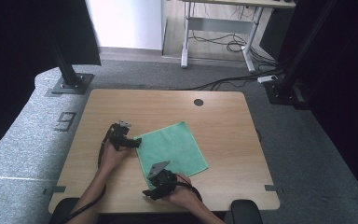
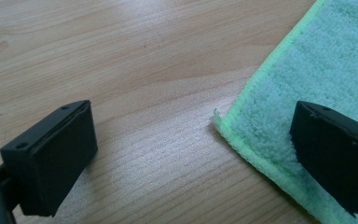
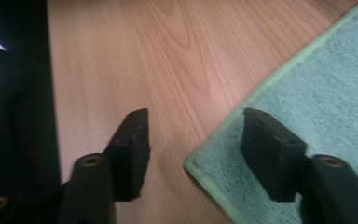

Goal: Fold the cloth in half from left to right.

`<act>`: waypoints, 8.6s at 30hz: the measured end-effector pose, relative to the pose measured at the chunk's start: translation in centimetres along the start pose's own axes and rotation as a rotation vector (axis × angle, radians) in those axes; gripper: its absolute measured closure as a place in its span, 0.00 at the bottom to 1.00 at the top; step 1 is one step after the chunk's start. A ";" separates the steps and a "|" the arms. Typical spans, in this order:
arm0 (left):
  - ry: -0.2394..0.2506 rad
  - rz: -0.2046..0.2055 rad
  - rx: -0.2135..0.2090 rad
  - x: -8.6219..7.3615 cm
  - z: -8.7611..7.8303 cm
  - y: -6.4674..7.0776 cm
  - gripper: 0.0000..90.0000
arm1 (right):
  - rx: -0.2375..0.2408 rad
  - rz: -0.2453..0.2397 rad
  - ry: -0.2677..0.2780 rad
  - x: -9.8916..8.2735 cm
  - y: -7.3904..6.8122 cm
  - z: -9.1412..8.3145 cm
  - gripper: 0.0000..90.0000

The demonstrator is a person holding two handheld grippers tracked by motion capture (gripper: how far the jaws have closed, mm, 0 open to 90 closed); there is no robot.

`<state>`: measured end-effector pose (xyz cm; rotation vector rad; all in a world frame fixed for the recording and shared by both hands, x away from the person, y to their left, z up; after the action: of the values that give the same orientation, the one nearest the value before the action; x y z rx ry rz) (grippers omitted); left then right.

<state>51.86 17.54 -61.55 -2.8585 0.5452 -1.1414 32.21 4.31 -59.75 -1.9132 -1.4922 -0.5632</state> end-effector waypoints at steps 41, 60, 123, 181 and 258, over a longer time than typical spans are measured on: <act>0.086 0.091 -0.112 1.3 -3.0 1.6 0.94 | -0.025 0.007 0.024 1.7 0.2 0.4 0.96; 0.111 0.220 -0.079 5.8 -3.3 5.1 0.93 | -0.124 0.068 0.119 0.3 2.4 -5.5 0.96; 0.137 0.292 -0.143 10.1 -1.3 14.2 0.36 | -0.285 0.303 0.129 -9.5 7.8 -13.1 0.94; 0.036 0.121 -0.015 6.5 2.2 7.4 0.31 | -0.338 0.309 0.045 -10.5 10.0 -12.2 0.56; 0.084 0.222 -0.209 -2.3 -5.6 10.1 0.15 | -0.351 0.292 0.180 -6.6 12.6 -9.8 0.31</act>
<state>43.39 9.47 -60.44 -2.8300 1.0143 -1.2370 43.12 -9.11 -60.13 -2.2271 -1.0253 -0.8779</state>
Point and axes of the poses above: each handheld gripper's, and its own axes: z roughly forward along the jaws, x roughly out of its top, y roughly to its right, the point moved 9 cm from there along z, roughly forward along the jaws, and after that the axes turned 12 degrees about x, right-handed, at the moved point
